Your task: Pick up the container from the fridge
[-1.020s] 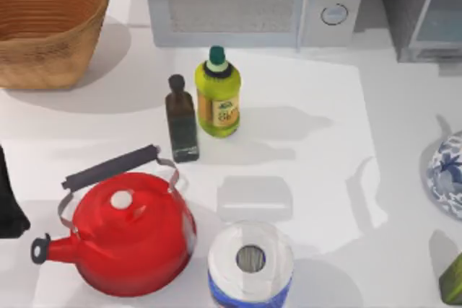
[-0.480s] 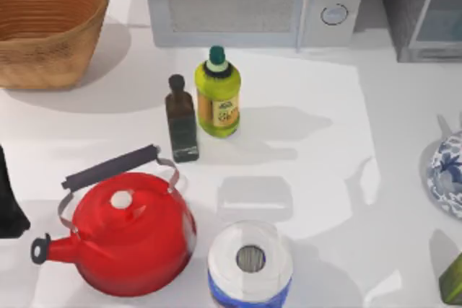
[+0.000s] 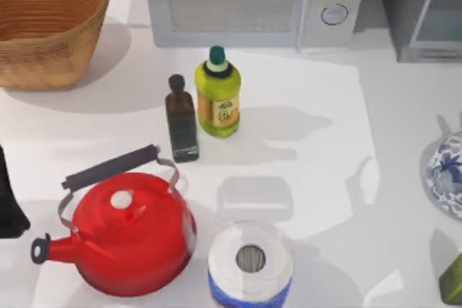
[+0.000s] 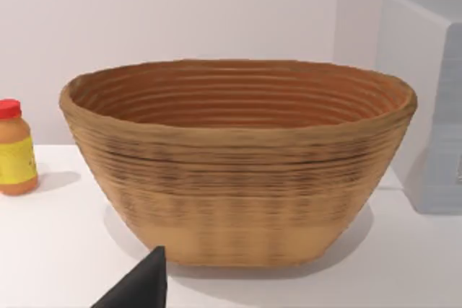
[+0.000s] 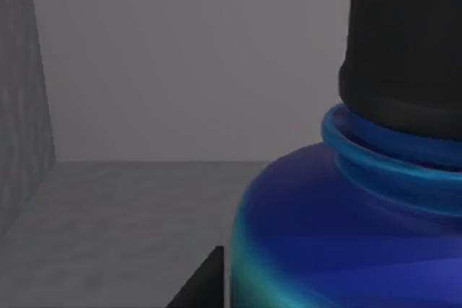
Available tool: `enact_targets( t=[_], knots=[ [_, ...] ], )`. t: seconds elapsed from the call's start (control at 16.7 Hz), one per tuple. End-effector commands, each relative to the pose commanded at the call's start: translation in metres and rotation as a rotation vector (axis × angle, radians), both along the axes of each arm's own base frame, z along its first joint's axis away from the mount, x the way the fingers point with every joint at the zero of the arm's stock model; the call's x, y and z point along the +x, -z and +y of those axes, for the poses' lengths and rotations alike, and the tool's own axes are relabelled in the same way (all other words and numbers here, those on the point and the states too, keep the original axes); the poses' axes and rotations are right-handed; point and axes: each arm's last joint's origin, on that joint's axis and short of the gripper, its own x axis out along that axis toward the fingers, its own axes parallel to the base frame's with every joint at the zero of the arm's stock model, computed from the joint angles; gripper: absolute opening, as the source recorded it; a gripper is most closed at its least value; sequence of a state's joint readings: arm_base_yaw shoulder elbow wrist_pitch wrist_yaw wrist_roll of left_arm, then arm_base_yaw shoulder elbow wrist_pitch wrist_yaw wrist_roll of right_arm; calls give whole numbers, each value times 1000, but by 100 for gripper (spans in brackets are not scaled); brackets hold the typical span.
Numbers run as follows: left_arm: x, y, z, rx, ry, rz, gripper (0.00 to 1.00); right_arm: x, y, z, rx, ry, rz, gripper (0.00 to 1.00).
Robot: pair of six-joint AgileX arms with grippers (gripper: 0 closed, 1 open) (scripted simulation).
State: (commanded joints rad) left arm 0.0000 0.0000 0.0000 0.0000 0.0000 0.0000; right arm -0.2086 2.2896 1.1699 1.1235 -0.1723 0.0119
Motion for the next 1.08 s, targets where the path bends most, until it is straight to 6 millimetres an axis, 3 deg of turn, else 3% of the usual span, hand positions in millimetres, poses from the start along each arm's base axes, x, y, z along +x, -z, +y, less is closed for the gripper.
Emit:
enact_targets(
  t=[0.3, 0.9, 1.08],
  knots=[
    [0, 0, 0, 0, 0, 0, 100, 0, 0, 0, 0, 0, 0, 2],
    [0, 0, 0, 0, 0, 0, 100, -1, -2, -1, 1, 3, -1, 0],
    [0, 0, 0, 0, 0, 0, 100, 0, -19, -1, 1, 3, 2, 0]
  ],
)
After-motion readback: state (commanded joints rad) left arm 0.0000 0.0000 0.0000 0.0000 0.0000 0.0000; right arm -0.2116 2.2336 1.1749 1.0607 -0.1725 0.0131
